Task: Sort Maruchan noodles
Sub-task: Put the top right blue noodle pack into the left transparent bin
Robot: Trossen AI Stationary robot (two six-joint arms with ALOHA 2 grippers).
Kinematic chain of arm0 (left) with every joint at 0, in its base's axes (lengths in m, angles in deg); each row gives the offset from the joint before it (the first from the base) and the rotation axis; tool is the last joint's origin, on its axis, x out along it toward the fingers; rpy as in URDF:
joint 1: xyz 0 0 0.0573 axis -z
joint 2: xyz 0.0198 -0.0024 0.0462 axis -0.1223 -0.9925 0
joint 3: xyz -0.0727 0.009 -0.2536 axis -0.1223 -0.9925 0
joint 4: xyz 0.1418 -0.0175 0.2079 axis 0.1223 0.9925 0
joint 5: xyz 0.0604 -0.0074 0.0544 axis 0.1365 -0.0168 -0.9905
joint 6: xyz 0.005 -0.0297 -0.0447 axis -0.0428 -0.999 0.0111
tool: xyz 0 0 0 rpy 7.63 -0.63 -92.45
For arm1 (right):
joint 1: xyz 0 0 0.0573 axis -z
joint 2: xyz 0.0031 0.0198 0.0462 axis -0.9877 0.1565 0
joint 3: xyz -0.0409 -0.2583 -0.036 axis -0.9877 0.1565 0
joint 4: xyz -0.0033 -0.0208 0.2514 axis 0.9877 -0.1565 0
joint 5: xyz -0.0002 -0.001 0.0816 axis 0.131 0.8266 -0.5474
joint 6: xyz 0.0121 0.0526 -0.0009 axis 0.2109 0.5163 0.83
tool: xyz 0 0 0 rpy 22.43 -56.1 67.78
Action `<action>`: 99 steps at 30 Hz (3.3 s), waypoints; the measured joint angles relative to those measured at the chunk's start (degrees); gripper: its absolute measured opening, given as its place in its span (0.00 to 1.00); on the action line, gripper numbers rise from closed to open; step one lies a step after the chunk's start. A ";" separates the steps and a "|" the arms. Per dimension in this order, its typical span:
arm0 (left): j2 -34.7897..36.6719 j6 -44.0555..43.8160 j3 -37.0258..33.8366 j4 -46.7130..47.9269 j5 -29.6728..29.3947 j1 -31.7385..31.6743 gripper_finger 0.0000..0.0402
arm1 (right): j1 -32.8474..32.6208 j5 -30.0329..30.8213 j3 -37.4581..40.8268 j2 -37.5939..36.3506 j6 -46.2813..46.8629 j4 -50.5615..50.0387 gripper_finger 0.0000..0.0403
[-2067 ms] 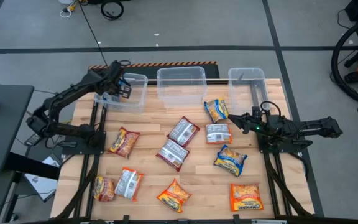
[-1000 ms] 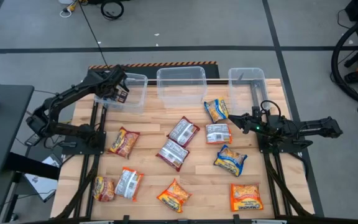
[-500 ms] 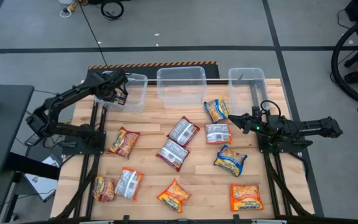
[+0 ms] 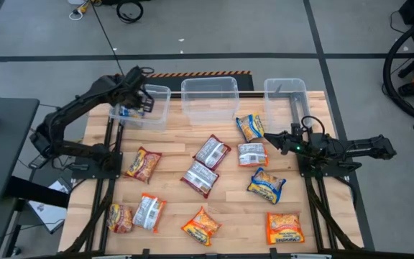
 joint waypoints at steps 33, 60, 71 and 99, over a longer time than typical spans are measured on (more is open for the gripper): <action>2.78 1.19 3.51 -18.45 4.72 31.54 0.08 | -6.88 6.56 -51.36 71.37 -48.89 -52.71 0.25; 3.04 -1.34 3.51 -19.51 -0.48 33.92 0.08 | 13.47 0.06 -47.76 86.12 -63.62 -45.20 0.31; 3.26 3.16 3.51 -30.51 2.76 36.16 0.08 | 14.69 -1.55 -44.59 85.99 -64.48 -41.69 0.10; -7.35 18.13 3.45 -46.84 3.80 53.20 0.12 | 9.52 -38.90 -57.81 69.18 -13.41 -40.55 0.02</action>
